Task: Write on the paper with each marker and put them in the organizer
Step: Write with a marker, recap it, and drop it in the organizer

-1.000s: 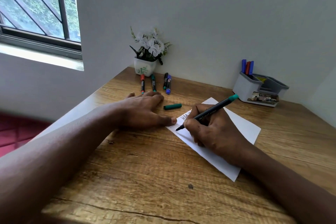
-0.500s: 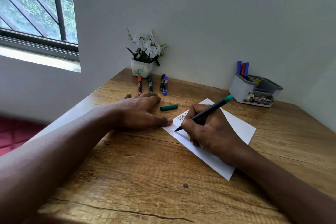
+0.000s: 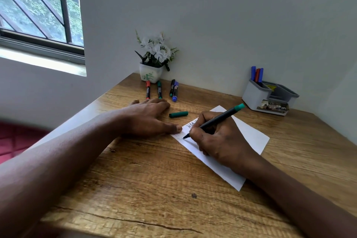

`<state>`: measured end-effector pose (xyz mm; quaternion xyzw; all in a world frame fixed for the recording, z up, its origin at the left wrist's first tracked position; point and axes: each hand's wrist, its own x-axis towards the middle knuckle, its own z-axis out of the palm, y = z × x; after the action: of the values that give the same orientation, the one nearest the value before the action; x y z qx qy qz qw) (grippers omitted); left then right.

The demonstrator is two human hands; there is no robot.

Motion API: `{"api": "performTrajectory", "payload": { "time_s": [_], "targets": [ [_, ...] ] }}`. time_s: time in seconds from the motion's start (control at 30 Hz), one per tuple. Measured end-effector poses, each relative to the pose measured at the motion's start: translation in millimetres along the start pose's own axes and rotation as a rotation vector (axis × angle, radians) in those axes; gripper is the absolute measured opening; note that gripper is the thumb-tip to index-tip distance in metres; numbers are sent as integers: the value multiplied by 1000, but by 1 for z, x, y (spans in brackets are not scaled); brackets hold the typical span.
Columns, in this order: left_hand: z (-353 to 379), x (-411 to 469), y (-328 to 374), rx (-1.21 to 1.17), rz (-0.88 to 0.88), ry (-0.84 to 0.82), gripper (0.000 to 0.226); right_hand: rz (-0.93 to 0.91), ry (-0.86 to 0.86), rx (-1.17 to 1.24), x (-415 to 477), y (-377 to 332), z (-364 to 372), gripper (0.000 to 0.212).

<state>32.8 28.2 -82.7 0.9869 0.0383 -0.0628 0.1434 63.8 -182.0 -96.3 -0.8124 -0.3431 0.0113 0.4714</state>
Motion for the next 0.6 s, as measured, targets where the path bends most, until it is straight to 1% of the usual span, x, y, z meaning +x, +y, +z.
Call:
{"api": "performTrajectory", "payload": {
  "time_s": [0.13,0.27,0.43,0.6],
  "targets": [
    [0,0,0,-1,0,0,93,15,37,47,-1,1,-1,14],
    [0,1,1,3,-1,1,93,4,49,-16,0,1,0,20],
    [0,-1,0,0,5,10,92,16,15,9,0,0,-1,14],
    [1,1,0,-3,1,9,93,30,36,13,-1,1,-1,18]
  ]
}}
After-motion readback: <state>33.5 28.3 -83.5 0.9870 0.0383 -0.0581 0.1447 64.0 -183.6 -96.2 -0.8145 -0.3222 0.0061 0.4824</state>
